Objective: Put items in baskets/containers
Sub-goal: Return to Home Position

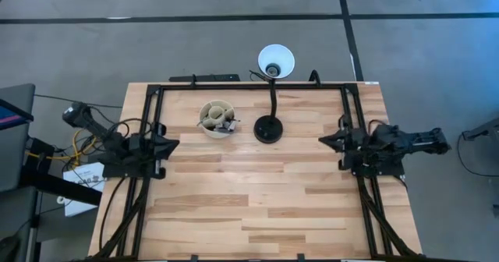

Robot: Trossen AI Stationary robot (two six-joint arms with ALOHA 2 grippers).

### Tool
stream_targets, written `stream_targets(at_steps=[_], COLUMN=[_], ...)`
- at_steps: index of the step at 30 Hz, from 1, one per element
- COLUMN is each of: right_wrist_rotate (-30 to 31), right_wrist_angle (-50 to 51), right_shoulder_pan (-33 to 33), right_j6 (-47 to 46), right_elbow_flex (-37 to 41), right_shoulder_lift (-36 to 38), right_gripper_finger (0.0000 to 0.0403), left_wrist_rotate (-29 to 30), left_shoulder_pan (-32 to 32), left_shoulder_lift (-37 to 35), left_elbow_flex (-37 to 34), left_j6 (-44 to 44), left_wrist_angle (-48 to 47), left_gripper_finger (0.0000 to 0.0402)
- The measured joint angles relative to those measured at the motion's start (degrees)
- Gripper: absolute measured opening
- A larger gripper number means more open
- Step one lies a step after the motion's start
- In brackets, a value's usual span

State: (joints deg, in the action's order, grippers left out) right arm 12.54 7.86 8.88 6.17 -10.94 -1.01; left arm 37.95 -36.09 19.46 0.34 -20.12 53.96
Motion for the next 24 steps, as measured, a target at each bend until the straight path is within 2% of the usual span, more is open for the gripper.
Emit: stream_targets(at_steps=[3,8,13,21,24], right_wrist_rotate=[-1.90,-4.78,-10.72,-11.20,-11.27], right_wrist_angle=[-0.99,-0.48,1.96,1.69,-4.14], right_shoulder_pan=[0.00,0.11,0.11,0.11,0.11], right_j6=[-0.10,0.23,-0.48,-1.77,-2.21], right_elbow_flex=[1.50,1.80,1.77,1.92,5.15], right_shoulder_lift=[0.88,0.89,0.89,0.89,0.89], right_gripper_finger=[0.0001,0.0001,0.0001,0.0001,0.0001], left_wrist_rotate=[-6.24,-8.49,-25.01,-36.34,-44.96], left_shoulder_pan=[5.73,15.85,28.00,49.43,53.97], left_shoulder_lift=[0.00,0.00,0.04,0.04,0.58], left_elbow_flex=[0.02,0.02,0.02,0.04,0.04], left_j6=[0.81,1.46,9.03,27.16,29.48], left_wrist_angle=[-0.98,-5.65,-8.19,-10.49,-10.73], left_gripper_finger=[0.0004,0.0007,0.0005,0.0005,0.0004])
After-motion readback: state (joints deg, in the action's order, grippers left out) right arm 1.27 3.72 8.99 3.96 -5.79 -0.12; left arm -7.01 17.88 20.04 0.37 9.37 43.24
